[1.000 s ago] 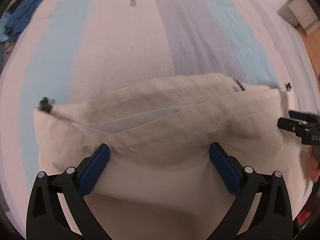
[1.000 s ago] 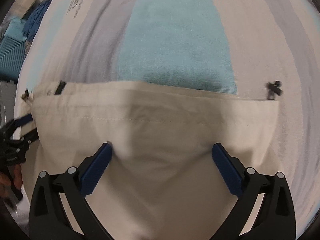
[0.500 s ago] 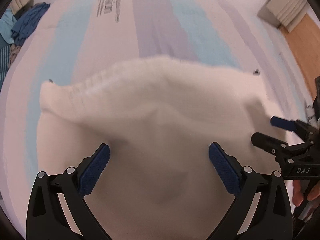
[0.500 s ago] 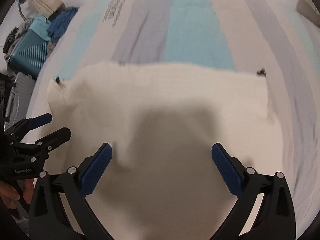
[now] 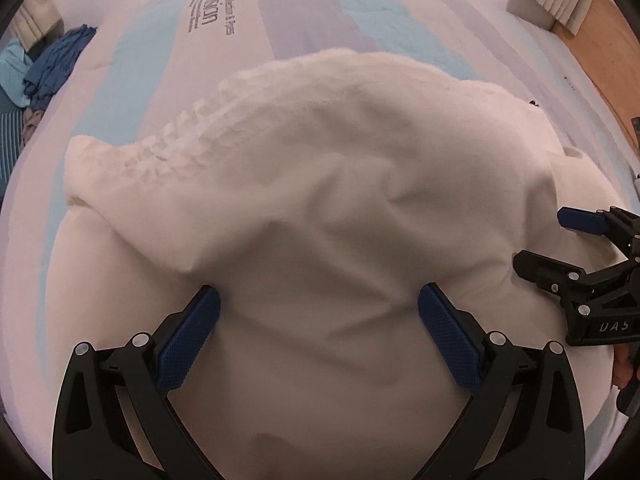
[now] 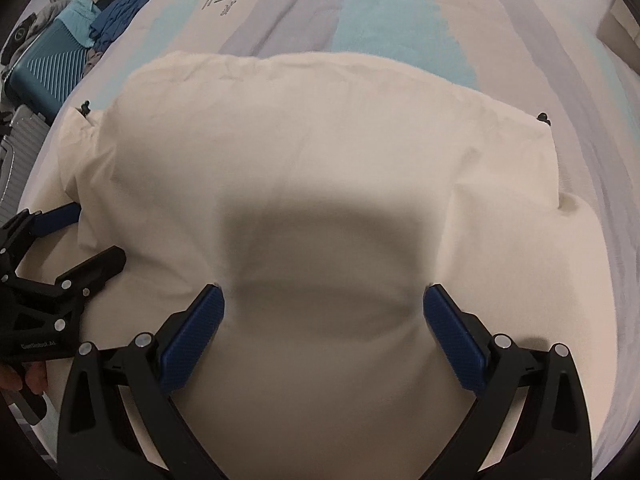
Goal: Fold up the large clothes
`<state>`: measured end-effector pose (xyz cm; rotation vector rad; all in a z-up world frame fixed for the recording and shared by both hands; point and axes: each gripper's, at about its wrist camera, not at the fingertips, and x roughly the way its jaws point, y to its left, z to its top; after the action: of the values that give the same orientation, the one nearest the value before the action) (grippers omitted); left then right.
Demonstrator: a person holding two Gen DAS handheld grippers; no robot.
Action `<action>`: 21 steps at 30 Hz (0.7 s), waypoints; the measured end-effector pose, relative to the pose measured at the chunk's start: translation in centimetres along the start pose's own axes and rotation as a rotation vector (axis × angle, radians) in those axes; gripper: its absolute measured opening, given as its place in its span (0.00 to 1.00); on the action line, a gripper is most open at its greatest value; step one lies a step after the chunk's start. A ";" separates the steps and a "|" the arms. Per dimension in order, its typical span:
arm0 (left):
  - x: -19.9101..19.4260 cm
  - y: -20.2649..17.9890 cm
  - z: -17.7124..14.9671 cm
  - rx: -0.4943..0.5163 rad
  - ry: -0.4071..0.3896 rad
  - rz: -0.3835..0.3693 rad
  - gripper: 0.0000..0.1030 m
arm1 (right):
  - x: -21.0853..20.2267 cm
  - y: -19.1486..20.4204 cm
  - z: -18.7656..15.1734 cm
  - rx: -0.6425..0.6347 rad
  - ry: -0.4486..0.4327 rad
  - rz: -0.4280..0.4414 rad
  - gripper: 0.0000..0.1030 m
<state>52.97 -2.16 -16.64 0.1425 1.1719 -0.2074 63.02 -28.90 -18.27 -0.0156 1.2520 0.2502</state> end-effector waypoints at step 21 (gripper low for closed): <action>-7.9 -2.3 -4.5 -0.052 -0.089 -0.040 0.94 | -7.6 -0.2 -5.8 0.038 -0.123 0.063 0.93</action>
<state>45.46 -2.74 -11.07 0.0631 1.0915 -0.2161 55.41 -31.35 -13.00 0.0709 1.1358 0.2782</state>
